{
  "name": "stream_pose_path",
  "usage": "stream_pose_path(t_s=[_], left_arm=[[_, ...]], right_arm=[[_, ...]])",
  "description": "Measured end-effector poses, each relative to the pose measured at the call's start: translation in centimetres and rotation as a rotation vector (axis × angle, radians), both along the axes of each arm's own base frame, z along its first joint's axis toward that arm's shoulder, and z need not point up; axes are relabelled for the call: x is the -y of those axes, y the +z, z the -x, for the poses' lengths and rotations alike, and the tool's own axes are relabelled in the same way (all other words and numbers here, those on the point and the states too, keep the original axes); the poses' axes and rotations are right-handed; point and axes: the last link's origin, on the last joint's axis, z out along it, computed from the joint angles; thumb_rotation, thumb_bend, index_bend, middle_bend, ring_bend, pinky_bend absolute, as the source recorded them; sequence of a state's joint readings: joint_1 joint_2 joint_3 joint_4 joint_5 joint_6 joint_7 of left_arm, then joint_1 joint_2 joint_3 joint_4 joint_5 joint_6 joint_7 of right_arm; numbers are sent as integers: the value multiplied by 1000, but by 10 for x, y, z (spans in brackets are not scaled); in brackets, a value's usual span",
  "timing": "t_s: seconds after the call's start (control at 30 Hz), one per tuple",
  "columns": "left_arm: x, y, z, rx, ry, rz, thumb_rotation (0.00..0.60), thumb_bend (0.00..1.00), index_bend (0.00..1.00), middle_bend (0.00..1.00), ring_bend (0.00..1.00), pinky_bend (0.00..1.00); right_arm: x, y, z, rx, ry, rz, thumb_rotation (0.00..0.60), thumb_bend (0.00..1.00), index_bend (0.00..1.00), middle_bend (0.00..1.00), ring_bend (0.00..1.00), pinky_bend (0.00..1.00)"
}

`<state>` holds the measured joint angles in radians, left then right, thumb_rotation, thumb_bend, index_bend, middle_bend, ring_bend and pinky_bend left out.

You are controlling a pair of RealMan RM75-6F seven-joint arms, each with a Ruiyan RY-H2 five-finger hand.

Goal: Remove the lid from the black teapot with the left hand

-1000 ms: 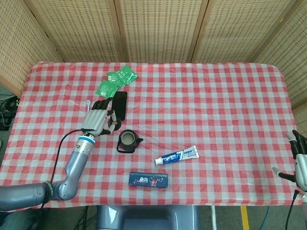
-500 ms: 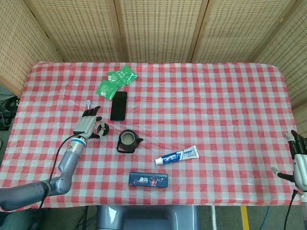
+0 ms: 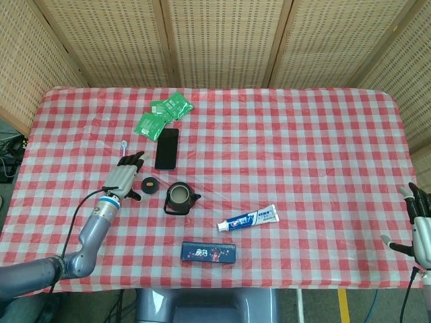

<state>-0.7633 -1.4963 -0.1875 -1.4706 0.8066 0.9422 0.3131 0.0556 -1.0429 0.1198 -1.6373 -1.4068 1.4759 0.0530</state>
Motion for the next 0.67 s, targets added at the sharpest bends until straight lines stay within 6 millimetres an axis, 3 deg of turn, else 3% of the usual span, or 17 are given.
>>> stream_pose_path(t_s=[0.2,0.37,0.5,0.67], left_arm=[[19,59,1,14,-123,-169,600,0,0,0,0,0],[54,108,26,-15,-176,-311,600,0,0,0,0,0],[91,130,56,-39,-170,-371,600,0,0,0,0,0],[138,141,94,-62,-108,-375,600,0,0,0,0,0]], right_arm=[[-3,-1,-4,1,18,-5,600,0,0,0,0,0],[-5,-3,-6,-2,30,-11,600,0,0,0,0,0],[-6,-4,-8,-4,36,-15,600,0,0,0,0,0],[-8,-5,-9,-2,41,-15,600,0,0,0,0,0]])
